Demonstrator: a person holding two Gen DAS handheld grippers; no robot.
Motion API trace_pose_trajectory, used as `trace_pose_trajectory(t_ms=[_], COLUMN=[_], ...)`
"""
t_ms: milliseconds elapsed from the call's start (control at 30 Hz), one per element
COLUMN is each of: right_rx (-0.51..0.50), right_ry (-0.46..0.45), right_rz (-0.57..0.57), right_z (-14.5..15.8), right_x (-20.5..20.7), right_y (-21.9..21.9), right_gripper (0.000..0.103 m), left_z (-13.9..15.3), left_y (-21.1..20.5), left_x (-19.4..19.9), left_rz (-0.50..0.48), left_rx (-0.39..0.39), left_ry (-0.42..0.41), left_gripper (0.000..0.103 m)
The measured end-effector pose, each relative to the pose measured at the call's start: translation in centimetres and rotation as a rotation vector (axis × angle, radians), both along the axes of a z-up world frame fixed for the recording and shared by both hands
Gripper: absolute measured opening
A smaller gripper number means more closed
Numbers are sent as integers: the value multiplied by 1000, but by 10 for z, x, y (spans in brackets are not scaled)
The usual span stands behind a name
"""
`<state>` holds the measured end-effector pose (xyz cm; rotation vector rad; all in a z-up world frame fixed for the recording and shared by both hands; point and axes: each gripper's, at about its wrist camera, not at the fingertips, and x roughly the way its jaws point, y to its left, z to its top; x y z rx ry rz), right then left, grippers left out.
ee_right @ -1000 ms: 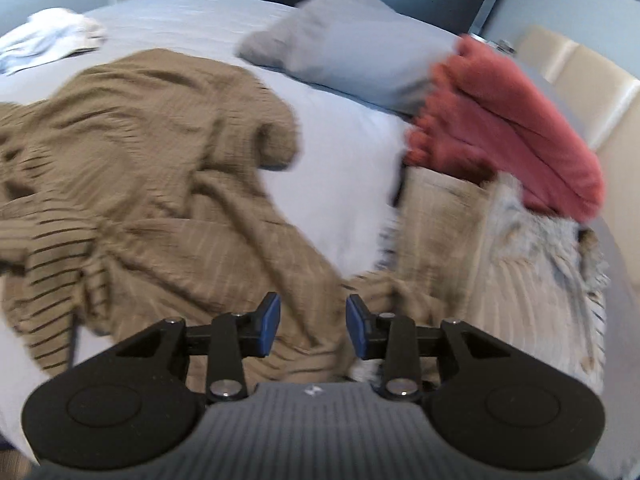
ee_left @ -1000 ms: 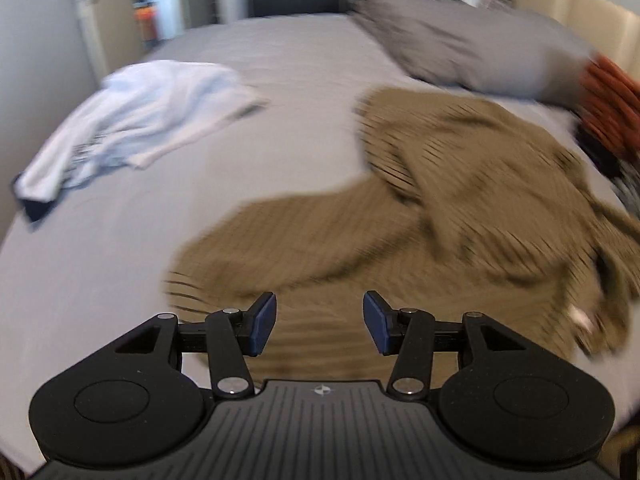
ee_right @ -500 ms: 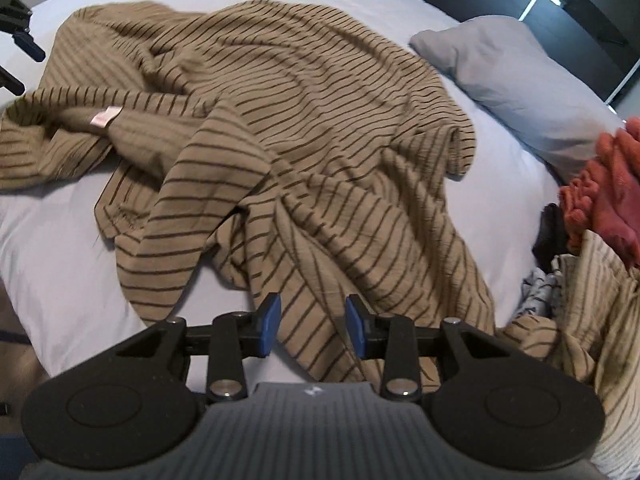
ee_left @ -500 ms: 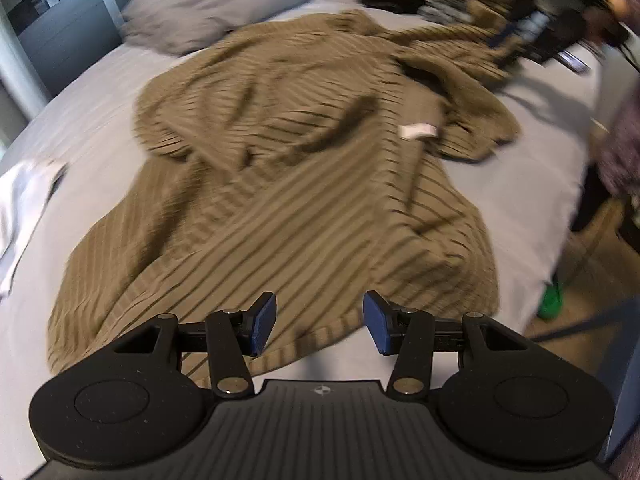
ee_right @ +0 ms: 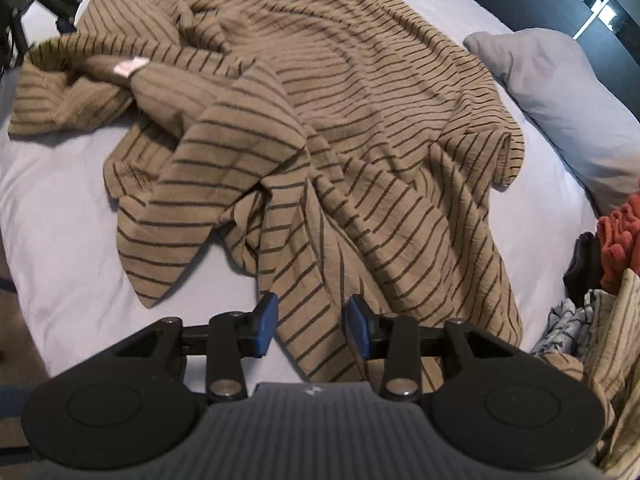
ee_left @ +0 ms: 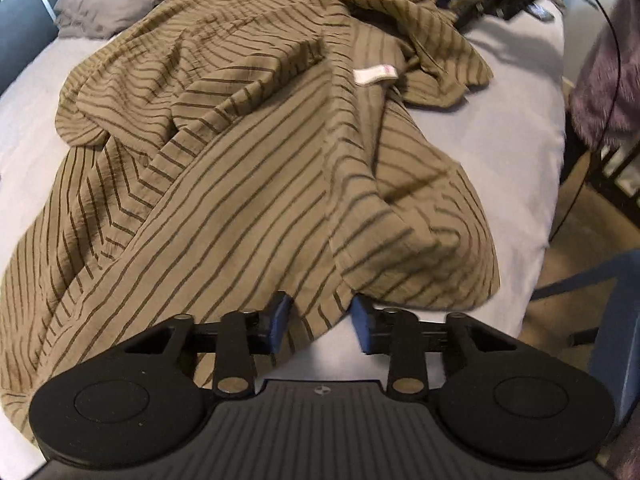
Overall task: Fold clothes
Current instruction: 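Grasp the shirt edge with both tools and pull it taut across the bed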
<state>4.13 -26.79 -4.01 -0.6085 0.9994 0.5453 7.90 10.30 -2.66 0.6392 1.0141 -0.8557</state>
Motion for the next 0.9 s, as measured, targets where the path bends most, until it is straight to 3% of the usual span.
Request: trace_pose_trajectory(t_ms=[33, 67, 167, 300, 600, 667, 767, 900], right_rx=[-4, -7, -17, 9, 100, 116, 92, -15], right_ry=[5, 10, 25, 7, -110, -111, -75, 9], right_rz=[6, 12, 30, 26, -71, -70, -31, 56], right_z=[-2, -3, -8, 10, 77, 85, 83, 55], right_x=[1, 2, 5, 1, -28, -41, -58, -77], right_y=[0, 0, 1, -3, -41, -47, -46, -33], right_gripper=[39, 28, 10, 6, 3, 3, 3, 2], left_z=[0, 0, 2, 18, 95, 105, 101, 72], left_y=[0, 1, 4, 12, 71, 78, 72, 48], left_x=[3, 7, 13, 15, 28, 25, 15, 4], left_rz=[17, 36, 70, 112, 428, 443, 396, 303], left_rx=[-4, -6, -26, -69, -362, -396, -338, -173], left_ry=[8, 16, 40, 39, -47, -39, -9, 50], left_gripper=[16, 11, 3, 2, 1, 1, 1, 1])
